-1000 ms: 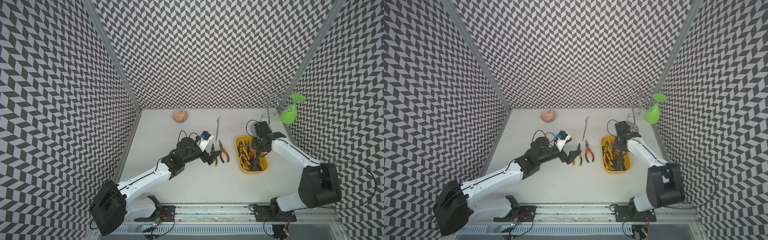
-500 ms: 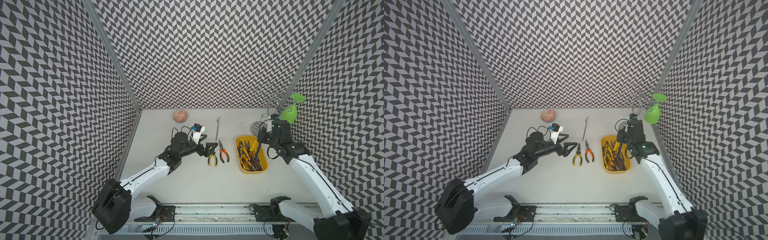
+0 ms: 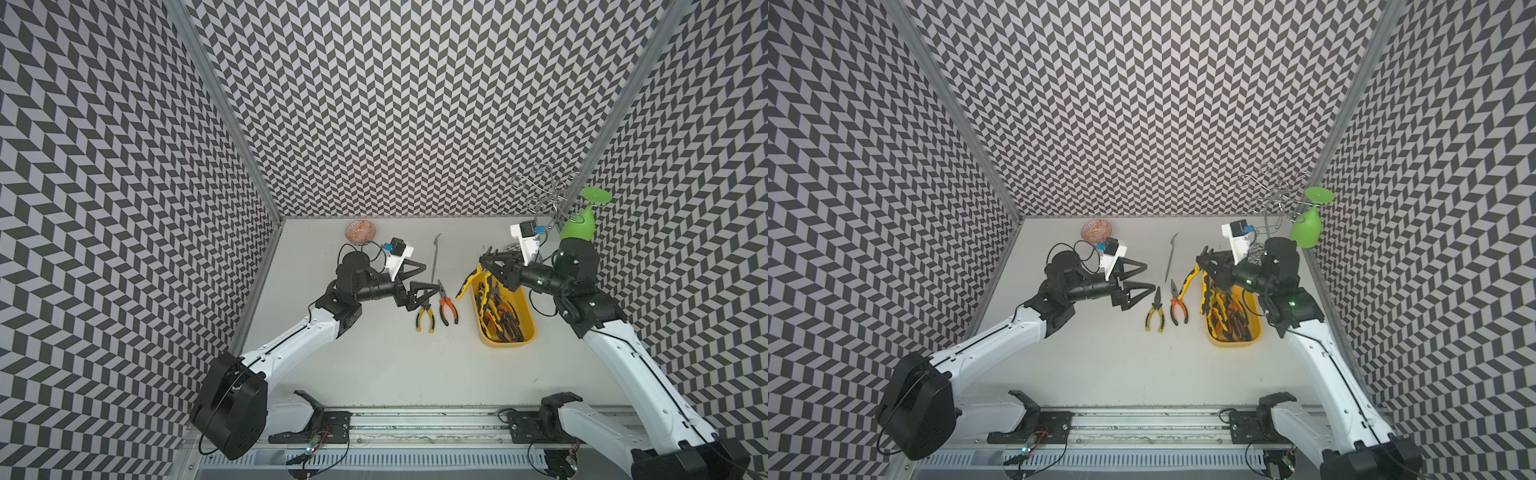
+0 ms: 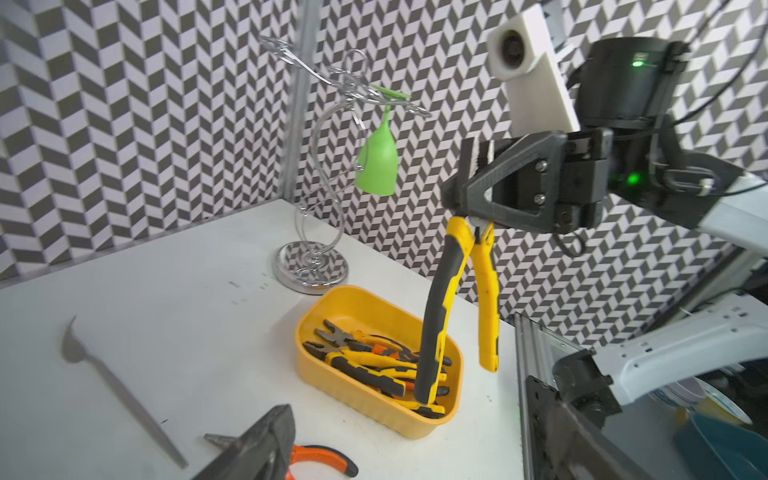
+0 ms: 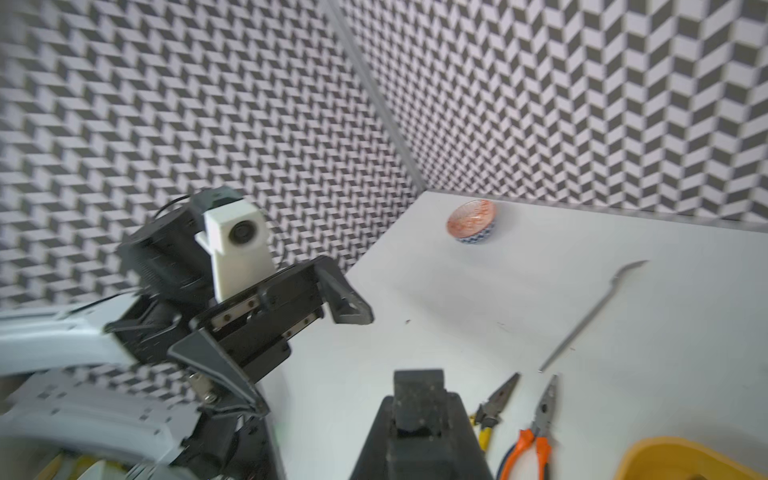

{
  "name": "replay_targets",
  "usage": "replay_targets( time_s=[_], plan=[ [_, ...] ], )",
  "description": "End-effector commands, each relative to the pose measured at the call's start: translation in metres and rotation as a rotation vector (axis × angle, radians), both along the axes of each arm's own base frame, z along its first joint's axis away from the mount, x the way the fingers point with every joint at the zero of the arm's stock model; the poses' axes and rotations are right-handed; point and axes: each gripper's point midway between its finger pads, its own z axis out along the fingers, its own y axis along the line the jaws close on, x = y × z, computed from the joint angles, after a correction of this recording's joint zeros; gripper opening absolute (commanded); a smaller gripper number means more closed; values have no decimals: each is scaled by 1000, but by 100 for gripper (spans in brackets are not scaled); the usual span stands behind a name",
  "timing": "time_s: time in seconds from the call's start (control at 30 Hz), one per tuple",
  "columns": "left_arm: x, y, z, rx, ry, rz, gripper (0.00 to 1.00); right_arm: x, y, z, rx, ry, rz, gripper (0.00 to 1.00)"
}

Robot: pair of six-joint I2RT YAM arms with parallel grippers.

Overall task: Take the pliers out of the storage box
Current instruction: Pick up the pliers from the storage box.

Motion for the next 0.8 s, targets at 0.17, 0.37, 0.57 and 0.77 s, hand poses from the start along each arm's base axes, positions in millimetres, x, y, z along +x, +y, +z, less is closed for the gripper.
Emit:
replay_targets(
  time_s=[0.17,0.37,0.57,0.77],
  plan=[
    [-30,-14,19,-50,-11,-295,95,-53,41,28,105,-172,423,0],
    [-43,-22,19,-52,41,-392,77,-62,60,31,132,-187,497,0],
    [-55,-32,24,-81,57,-441,61,-57,71,34,147,-198,511,0],
    [-62,-46,22,-83,81,-487,54,-49,76,33,151,-184,494,0]
  ],
)
